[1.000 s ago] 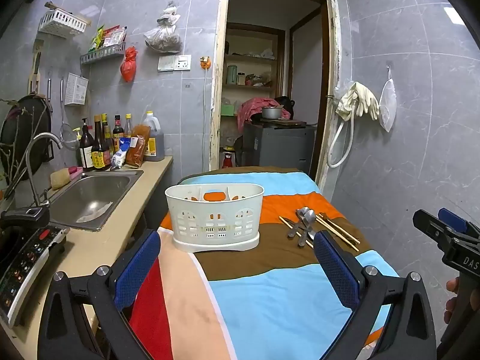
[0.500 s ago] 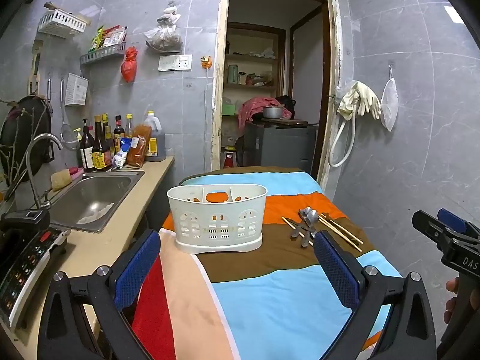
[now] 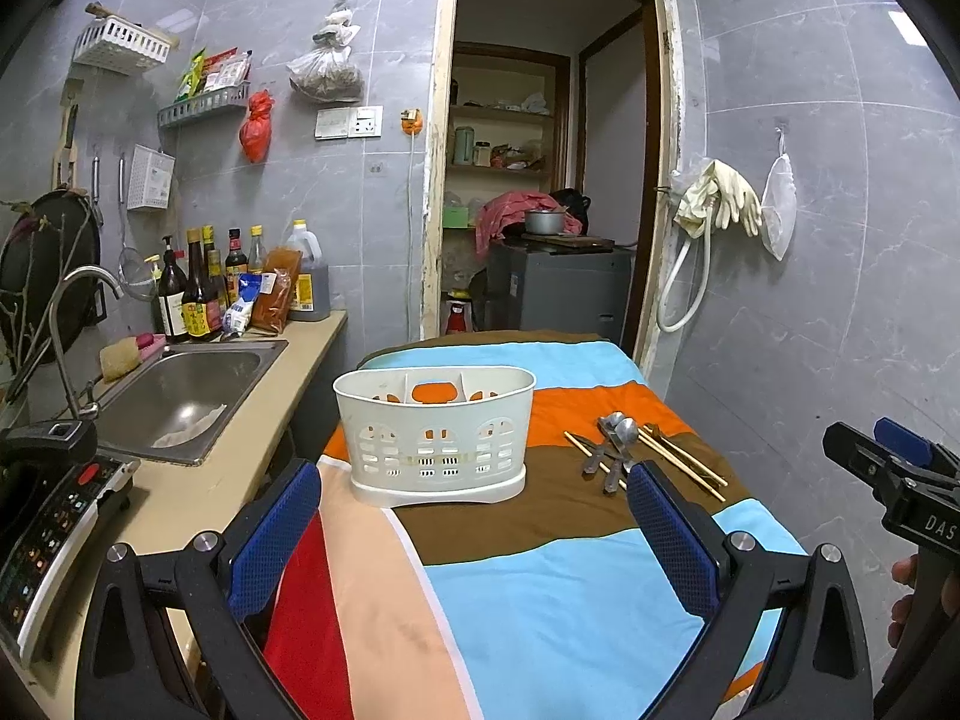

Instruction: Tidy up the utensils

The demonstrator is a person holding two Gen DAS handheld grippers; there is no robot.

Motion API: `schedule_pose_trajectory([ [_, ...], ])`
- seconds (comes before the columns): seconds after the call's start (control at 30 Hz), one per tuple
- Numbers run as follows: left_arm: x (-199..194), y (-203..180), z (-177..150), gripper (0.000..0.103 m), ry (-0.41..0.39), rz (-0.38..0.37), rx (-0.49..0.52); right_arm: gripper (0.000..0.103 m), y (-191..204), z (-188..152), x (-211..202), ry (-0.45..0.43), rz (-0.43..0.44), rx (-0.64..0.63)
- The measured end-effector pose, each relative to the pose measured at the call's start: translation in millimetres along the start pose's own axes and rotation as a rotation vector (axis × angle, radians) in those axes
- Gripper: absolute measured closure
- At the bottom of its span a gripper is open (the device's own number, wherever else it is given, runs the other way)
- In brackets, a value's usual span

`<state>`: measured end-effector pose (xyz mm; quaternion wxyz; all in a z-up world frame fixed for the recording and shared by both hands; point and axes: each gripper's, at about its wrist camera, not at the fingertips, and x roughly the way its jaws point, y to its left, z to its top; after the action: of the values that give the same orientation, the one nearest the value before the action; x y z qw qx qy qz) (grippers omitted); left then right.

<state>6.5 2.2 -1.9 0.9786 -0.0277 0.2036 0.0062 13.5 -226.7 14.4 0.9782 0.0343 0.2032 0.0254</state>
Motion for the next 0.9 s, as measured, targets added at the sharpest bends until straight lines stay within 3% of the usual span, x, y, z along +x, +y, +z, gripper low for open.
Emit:
schedule_pose_trajectory([
  [0.9,3.2,-1.3,-0.8,0.001,0.004,0.0,-0.004,0.001,0.3,2.8,-0.6,0.014,-0.014,-0.011],
])
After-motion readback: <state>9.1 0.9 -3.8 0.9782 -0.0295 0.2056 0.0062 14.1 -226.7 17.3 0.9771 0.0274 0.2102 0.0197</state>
